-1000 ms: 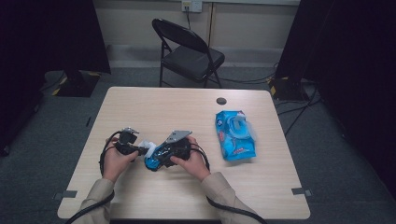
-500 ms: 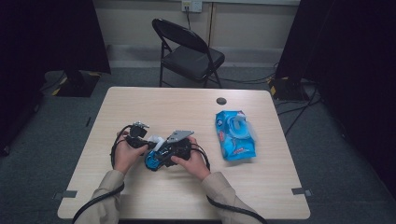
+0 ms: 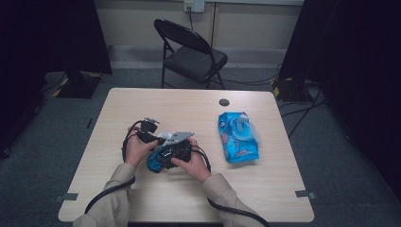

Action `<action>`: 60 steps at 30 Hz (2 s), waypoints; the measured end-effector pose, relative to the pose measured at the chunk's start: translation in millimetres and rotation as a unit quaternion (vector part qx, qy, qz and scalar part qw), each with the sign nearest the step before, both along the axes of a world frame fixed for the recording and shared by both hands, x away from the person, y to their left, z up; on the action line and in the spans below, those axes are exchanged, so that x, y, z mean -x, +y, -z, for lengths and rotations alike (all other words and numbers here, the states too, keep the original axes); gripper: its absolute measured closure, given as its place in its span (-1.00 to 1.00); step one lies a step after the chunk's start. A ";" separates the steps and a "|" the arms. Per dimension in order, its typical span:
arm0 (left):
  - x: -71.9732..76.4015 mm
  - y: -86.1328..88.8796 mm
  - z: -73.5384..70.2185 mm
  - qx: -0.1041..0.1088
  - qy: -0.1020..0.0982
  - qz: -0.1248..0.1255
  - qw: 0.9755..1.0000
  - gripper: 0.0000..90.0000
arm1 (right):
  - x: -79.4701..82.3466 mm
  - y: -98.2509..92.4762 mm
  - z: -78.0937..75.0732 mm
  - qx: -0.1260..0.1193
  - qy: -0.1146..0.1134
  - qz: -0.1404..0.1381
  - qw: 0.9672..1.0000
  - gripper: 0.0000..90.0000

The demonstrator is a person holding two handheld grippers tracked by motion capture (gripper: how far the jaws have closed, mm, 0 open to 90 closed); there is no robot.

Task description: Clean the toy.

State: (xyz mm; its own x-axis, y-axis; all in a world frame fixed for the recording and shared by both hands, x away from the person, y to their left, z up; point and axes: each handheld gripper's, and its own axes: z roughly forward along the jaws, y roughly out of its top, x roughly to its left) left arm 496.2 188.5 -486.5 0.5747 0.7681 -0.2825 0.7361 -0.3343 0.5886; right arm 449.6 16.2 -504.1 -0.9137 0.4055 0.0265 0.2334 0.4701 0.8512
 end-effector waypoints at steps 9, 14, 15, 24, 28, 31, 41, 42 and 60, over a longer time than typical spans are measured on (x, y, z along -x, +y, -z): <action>-9.5 -8.5 2.8 0.015 -0.006 -0.009 1.000 0.92 | -0.2 -0.4 0.0 0.000 0.000 0.000 1.000 -0.74; -7.9 -5.3 2.2 0.017 -0.012 -0.015 1.000 0.92 | -0.3 -0.4 -0.1 0.000 0.001 0.000 1.000 -0.74; -7.1 -3.9 1.6 0.016 -0.014 -0.019 1.000 0.92 | -0.5 -0.4 0.0 0.000 0.001 -0.001 1.000 -0.74; 10.3 20.9 -12.0 0.009 -0.028 -0.036 0.999 0.92 | -0.4 -0.4 -0.1 0.000 0.000 -0.001 1.000 -0.74; 23.7 34.7 -17.4 0.008 -0.032 -0.038 0.999 0.92 | -0.4 -0.3 0.0 0.001 0.000 0.000 1.000 -0.74; 33.4 46.1 -19.3 0.008 -0.034 -0.045 0.998 0.92 | -0.4 -0.3 0.0 0.001 -0.001 0.000 1.000 -0.74; 61.5 71.1 -29.2 0.011 -0.038 -0.058 0.998 0.92 | -0.2 -0.1 0.0 0.001 -0.001 -0.001 1.000 -0.74; 64.1 72.3 -30.0 0.013 -0.038 -0.062 0.997 0.92 | -0.2 -0.1 0.0 0.001 -0.002 -0.001 1.000 -0.74; 79.2 73.9 -2.1 0.004 -0.001 -0.054 0.999 0.92 | 0.3 0.2 0.1 0.001 -0.003 -0.004 1.000 -0.74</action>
State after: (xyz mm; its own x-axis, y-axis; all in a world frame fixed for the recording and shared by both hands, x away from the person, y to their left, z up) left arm 417.0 262.4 -484.5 0.4887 0.8233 -0.2886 0.7669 -0.2477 0.5921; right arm 449.3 16.4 -504.2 -0.9170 0.3984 0.0205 0.2250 0.4742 0.8512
